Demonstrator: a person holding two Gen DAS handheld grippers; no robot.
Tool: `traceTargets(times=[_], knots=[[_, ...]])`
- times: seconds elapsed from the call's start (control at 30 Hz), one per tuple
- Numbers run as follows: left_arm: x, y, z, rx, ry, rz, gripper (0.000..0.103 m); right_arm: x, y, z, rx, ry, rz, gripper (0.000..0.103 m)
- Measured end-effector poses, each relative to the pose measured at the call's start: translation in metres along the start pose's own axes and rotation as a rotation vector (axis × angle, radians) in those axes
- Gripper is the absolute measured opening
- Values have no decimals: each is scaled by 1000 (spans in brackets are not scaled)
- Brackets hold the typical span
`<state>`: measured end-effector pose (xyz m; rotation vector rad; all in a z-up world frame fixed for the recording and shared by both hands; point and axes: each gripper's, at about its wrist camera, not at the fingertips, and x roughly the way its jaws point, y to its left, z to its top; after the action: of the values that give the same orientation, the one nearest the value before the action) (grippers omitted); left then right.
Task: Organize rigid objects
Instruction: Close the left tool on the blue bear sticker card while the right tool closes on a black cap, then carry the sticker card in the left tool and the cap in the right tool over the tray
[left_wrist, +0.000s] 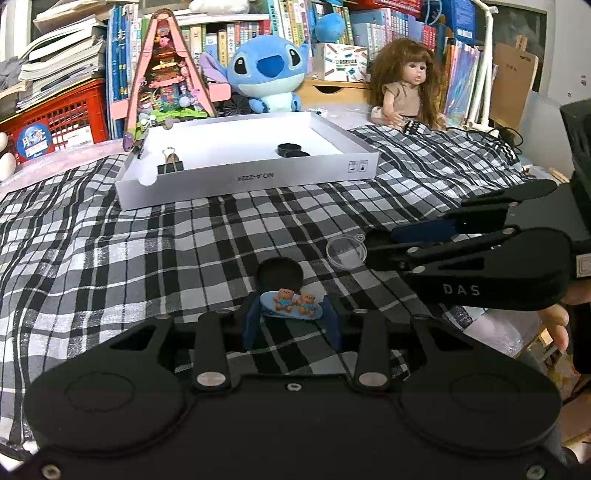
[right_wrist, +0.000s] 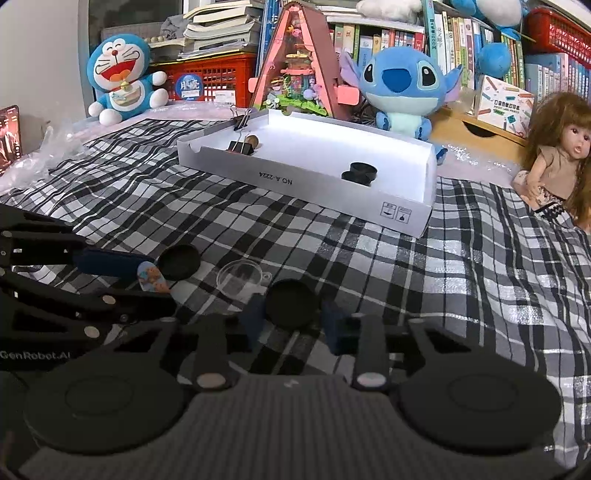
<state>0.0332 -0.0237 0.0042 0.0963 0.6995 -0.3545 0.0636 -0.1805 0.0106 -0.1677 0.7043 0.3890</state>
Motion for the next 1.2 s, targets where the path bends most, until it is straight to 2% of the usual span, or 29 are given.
traceTargets(times=[0.33, 0.67, 1.2], knots=[[-10, 15, 12, -41, -24, 25, 35, -8, 0, 2, 17, -18, -20, 37], [-11, 41, 35, -102, -39, 68, 35, -15, -15, 21, 95, -37, -47, 37], [6, 83, 105, -174, -75, 125, 35, -1, -38, 71, 175, -26, -66, 37]])
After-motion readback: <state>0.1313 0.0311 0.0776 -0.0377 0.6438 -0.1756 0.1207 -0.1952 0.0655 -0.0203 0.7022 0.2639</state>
